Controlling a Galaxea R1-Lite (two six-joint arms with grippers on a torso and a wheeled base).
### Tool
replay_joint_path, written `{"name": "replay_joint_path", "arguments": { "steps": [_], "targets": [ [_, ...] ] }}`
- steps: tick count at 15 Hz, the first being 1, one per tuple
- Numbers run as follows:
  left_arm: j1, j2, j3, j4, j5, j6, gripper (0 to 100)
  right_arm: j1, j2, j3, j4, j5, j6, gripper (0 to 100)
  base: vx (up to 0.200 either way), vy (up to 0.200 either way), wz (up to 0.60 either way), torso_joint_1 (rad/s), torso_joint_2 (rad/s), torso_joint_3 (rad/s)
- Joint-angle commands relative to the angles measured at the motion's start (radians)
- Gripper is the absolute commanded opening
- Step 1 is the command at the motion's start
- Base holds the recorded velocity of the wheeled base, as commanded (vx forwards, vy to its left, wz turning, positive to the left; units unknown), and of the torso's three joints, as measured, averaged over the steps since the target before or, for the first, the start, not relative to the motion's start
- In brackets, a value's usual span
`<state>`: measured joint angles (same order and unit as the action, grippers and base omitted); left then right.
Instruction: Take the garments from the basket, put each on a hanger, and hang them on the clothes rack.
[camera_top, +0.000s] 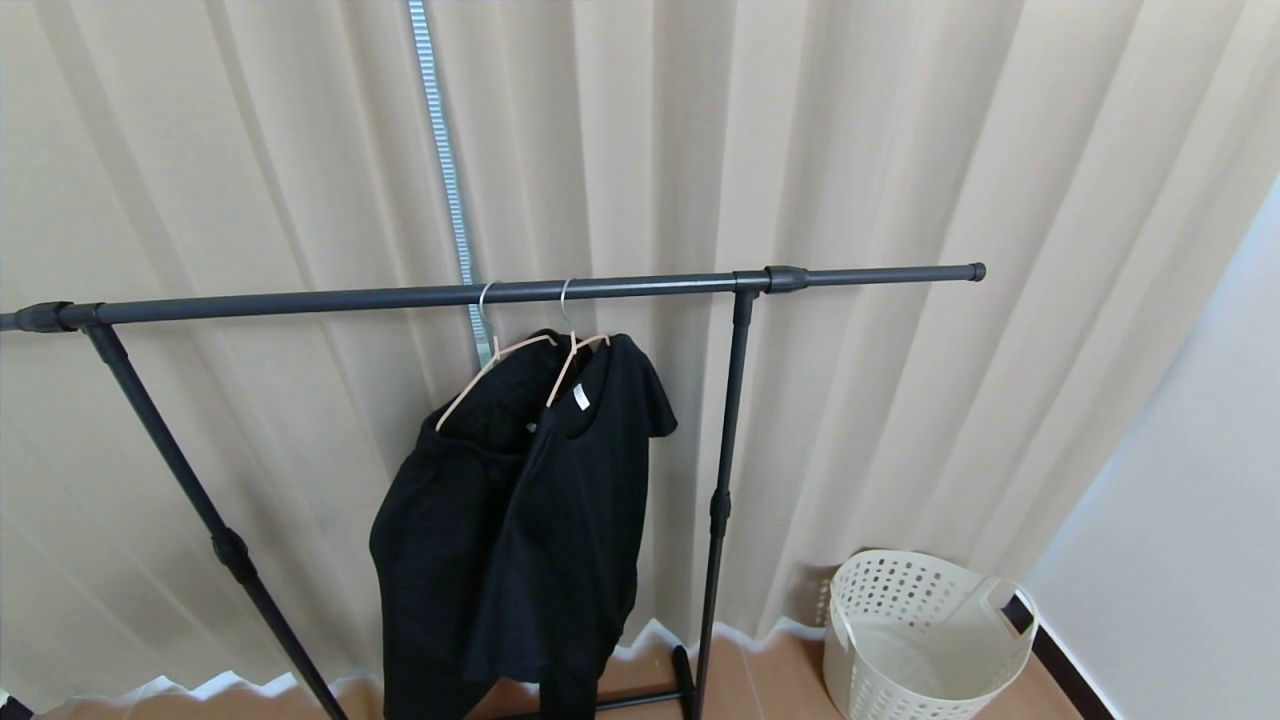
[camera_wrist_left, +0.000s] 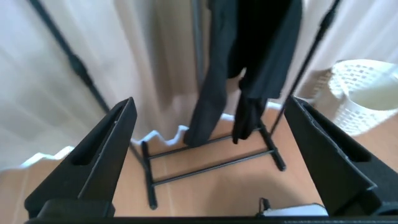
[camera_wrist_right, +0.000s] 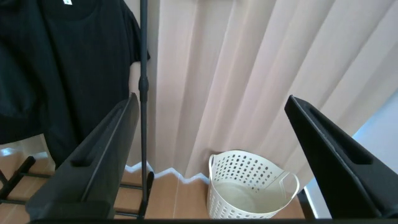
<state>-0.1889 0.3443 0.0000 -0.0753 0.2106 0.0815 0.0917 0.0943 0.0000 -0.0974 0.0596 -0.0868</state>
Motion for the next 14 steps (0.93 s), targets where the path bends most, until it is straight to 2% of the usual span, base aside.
{"name": "replay_joint_path", "arguments": {
  "steps": [1, 3, 4, 5, 7, 8, 9, 10, 11, 14],
  "targets": [
    [0.095, -0.047, 0.000, -0.001, 0.001, 0.035, 100, 0.000, 0.005, 0.000, -0.001, 0.000, 0.002, 100, 0.000, 0.000, 0.00, 0.000, 0.00, 0.000],
    [0.220, -0.105, 0.000, -0.001, -0.004, 0.070, 100, 0.000, 0.005, 0.000, -0.001, 0.000, 0.002, 100, 0.000, 0.000, 0.00, 0.000, 0.00, 0.000],
    [0.236, -0.134, 0.000, -0.001, -0.008, 0.072, 100, 0.000, 0.005, 0.000, -0.001, 0.000, 0.002, 100, 0.000, 0.000, 0.00, 0.000, 0.00, 0.000],
    [0.236, -0.134, 0.000, -0.001, -0.008, 0.072, 100, 0.000, 0.005, 0.000, -0.001, 0.000, 0.002, 100, 0.000, 0.000, 0.00, 0.000, 0.00, 0.000],
    [0.227, -0.255, 0.000, -0.001, -0.025, 0.064, 100, -0.001, 0.002, 0.000, -0.002, 0.000, 0.004, 100, 0.000, 0.000, 0.00, 0.000, 0.00, 0.000],
    [0.204, -0.295, 0.000, -0.001, -0.066, 0.054, 100, -0.004, 0.002, 0.000, -0.002, -0.003, 0.009, 100, 0.000, 0.000, 0.00, 0.000, 0.00, 0.000],
    [0.183, -0.341, 0.000, 0.025, -0.146, 0.017, 100, -0.015, 0.001, 0.000, -0.004, -0.023, 0.015, 100, 0.000, 0.000, 0.00, 0.000, 0.00, 0.000],
    [0.184, -0.340, 0.000, 0.037, -0.169, 0.001, 100, -0.018, -0.001, 0.000, -0.004, -0.026, 0.015, 100, 0.000, 0.000, 0.00, 0.000, 0.00, 0.000],
    [0.184, -0.340, 0.000, 0.066, -0.260, -0.045, 100, -0.046, -0.018, 0.000, -0.004, -0.027, 0.016, 100, 0.000, 0.000, 0.00, 0.000, 0.00, 0.000],
    [0.183, -0.340, 0.000, 0.078, -0.277, -0.045, 100, -0.082, -0.093, 0.000, -0.013, -0.026, 0.019, 100, 0.000, 0.000, 0.00, 0.000, 0.00, 0.000]
  ]
}}
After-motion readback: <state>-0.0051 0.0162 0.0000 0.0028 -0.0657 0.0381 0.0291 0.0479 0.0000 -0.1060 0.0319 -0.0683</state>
